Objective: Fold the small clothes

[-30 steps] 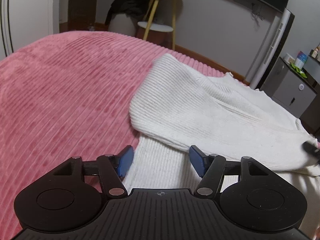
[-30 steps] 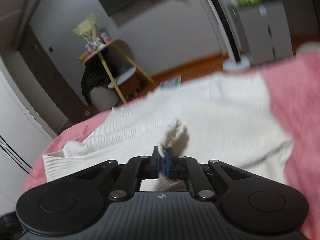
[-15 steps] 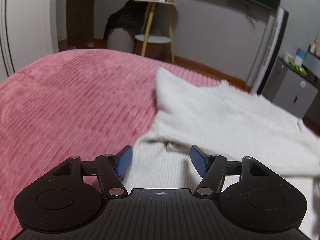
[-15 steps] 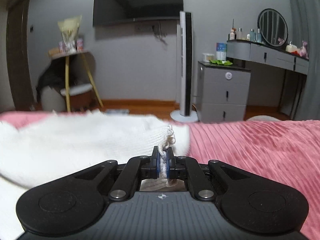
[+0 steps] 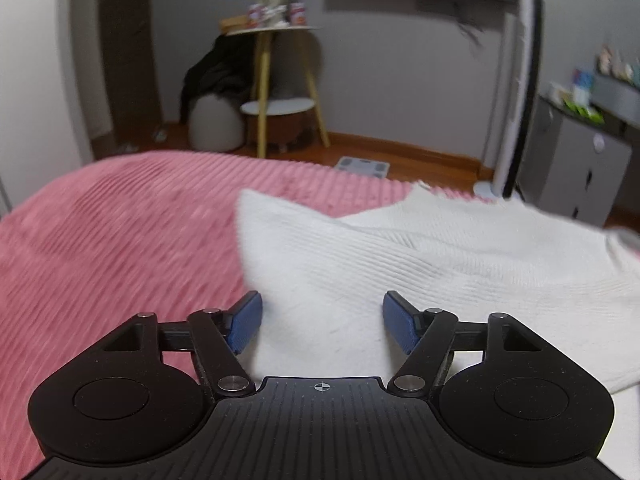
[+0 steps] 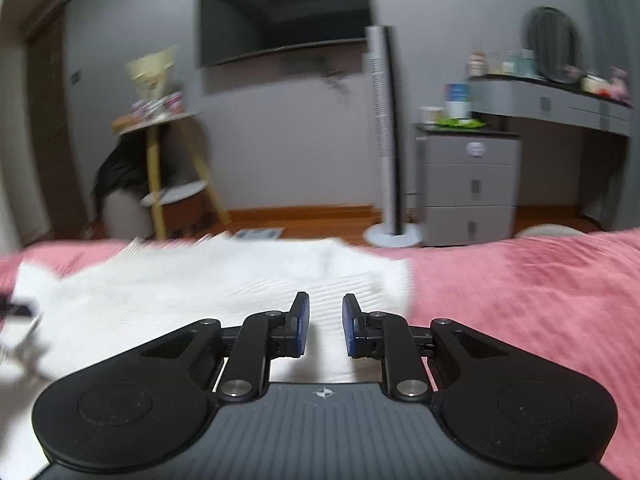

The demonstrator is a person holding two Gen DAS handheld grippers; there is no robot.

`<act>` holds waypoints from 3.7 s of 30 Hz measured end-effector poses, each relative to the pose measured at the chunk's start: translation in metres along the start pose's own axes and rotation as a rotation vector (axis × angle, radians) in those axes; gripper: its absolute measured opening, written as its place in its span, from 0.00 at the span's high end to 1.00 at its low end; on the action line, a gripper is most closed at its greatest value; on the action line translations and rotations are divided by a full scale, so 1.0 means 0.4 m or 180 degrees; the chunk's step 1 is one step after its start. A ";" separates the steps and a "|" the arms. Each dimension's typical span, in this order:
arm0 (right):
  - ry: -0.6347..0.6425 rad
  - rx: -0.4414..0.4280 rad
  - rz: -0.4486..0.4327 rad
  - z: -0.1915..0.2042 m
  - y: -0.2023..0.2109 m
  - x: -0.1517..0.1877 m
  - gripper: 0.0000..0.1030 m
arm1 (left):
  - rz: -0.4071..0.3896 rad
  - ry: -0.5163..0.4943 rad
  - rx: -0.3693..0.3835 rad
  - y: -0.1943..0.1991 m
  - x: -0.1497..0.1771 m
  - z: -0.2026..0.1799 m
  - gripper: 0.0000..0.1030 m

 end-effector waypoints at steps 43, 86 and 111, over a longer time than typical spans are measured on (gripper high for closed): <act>-0.0246 -0.0185 0.1577 -0.055 0.403 0.271 0.44 | 0.1065 0.0137 -0.0067 0.321 0.405 0.148 0.05; -0.1244 -0.1339 0.2281 -0.117 0.499 0.307 0.92 | 0.2032 0.0525 0.1053 0.415 0.444 0.233 0.89; -0.1332 -0.0971 0.1311 -0.132 0.129 0.017 0.89 | 0.1087 0.0738 0.0880 0.161 0.116 0.177 0.86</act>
Point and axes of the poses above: each gripper's, at about its wrist camera, not at the fingertips, and y roughly against the way its jaws point, z to its left, x to its underside, the point moved 5 cm from there along -y, roughly the way its jaws point, and after that the axes turned 7 degrees about z, right-handed, at the moved point
